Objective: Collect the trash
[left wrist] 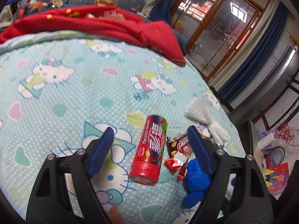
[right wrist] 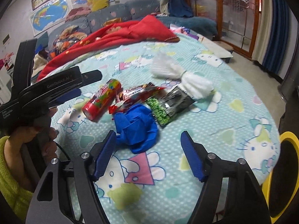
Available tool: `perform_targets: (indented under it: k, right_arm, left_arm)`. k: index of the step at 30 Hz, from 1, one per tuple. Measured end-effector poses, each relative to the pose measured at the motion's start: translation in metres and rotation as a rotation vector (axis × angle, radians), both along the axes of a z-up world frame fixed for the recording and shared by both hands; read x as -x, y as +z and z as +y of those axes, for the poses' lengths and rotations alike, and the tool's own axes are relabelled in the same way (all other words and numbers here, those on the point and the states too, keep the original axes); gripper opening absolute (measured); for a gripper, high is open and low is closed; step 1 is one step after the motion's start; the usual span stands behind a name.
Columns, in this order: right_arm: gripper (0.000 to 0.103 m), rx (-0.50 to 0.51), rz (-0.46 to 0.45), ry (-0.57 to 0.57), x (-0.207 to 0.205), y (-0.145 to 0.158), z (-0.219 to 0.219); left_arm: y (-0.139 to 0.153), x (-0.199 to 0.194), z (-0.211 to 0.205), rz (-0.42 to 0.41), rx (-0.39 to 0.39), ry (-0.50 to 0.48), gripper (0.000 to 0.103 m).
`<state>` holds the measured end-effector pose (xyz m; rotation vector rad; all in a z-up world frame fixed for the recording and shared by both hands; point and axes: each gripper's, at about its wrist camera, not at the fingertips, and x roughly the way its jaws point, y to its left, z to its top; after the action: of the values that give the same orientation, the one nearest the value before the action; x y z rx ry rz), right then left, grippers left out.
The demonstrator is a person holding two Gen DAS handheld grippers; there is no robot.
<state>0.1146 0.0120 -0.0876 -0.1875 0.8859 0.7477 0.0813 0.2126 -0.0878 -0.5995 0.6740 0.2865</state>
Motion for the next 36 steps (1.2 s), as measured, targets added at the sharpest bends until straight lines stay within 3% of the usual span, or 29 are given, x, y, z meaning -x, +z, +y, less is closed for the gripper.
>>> perform_targets:
  k: [4,6,11,17,28,36]
  right_arm:
    - [0.064,-0.005,0.073,0.002,-0.007,-0.013,0.009]
    - [0.055,0.002,0.108,0.0,-0.009,-0.022,0.011]
    - [0.035,0.032,0.043,0.001,0.0,-0.026,0.008]
    - [0.017,0.018,0.051,-0.011,-0.003,-0.028,-0.003]
    - [0.009,0.023,0.06,0.015,0.006,-0.022,-0.011]
    - [0.007,0.016,0.046,0.056,0.018,-0.012,-0.016]
  left_arm:
    - [-0.012,-0.003,-0.001,0.026,0.025,-0.017,0.062]
    - [-0.016,-0.005,-0.002,0.037,0.031,-0.022,0.06]
    - [-0.024,-0.007,0.0,0.05,0.055,-0.02,0.049]
    - [-0.026,-0.01,-0.001,0.049,0.073,-0.046,0.032]
    - [-0.022,-0.006,0.001,0.019,0.089,-0.055,0.026]
    - [0.005,0.004,-0.008,-0.058,0.026,-0.067,0.026]
